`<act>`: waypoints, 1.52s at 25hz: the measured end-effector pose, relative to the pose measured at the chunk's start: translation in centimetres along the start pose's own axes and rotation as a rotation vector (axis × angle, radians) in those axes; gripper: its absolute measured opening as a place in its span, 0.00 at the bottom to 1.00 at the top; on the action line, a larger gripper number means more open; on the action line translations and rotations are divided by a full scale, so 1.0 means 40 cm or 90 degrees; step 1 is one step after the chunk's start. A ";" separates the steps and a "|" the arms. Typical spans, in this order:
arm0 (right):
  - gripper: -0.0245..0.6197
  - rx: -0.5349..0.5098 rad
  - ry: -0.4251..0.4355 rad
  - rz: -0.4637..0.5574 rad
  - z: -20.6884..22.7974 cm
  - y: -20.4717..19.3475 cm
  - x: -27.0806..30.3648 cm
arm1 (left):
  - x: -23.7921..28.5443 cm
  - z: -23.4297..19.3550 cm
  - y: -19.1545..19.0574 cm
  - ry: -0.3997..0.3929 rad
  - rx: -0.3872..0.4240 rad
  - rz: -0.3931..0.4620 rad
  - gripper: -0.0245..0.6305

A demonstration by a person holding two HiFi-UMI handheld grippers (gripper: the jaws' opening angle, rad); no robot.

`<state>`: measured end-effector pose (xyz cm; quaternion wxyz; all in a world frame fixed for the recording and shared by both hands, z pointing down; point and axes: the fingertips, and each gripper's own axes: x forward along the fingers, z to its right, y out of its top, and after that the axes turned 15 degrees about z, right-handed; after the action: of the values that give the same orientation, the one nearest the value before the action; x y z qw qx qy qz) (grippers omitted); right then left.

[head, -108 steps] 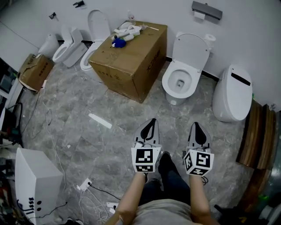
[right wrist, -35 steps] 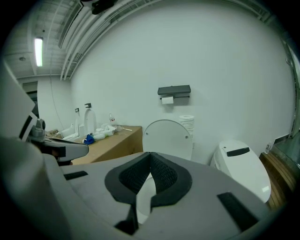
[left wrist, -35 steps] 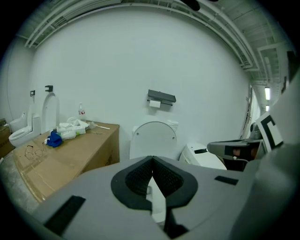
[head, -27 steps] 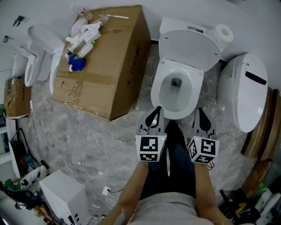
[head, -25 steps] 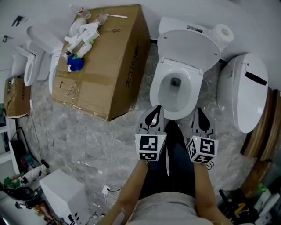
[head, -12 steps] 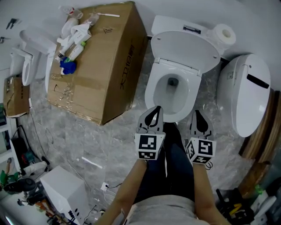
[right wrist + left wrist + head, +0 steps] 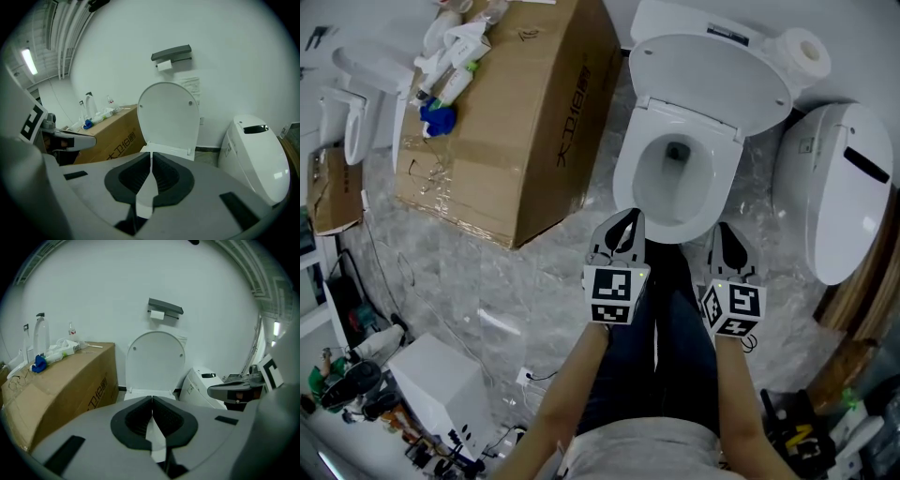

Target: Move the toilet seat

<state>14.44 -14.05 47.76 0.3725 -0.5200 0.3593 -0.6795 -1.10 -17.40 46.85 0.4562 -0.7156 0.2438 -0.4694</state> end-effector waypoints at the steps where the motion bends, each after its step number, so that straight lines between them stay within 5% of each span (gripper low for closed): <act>1: 0.06 0.006 -0.002 -0.005 0.000 -0.013 0.000 | 0.000 -0.005 -0.014 0.002 -0.004 -0.005 0.06; 17: 0.08 0.040 -0.006 -0.094 0.045 -0.290 0.043 | 0.050 -0.066 -0.285 -0.052 -0.025 -0.123 0.12; 26: 0.24 0.123 -0.025 -0.155 0.109 -0.487 0.079 | 0.092 -0.124 -0.500 -0.092 -0.054 -0.220 0.22; 38: 0.38 0.233 -0.048 -0.173 0.146 -0.663 0.114 | 0.130 -0.191 -0.711 -0.068 -0.150 -0.286 0.32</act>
<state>15.80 -6.32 74.15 0.3791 -0.5123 0.1423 -0.7574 -7.91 -11.46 75.37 0.2664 -0.8236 0.1073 -0.4891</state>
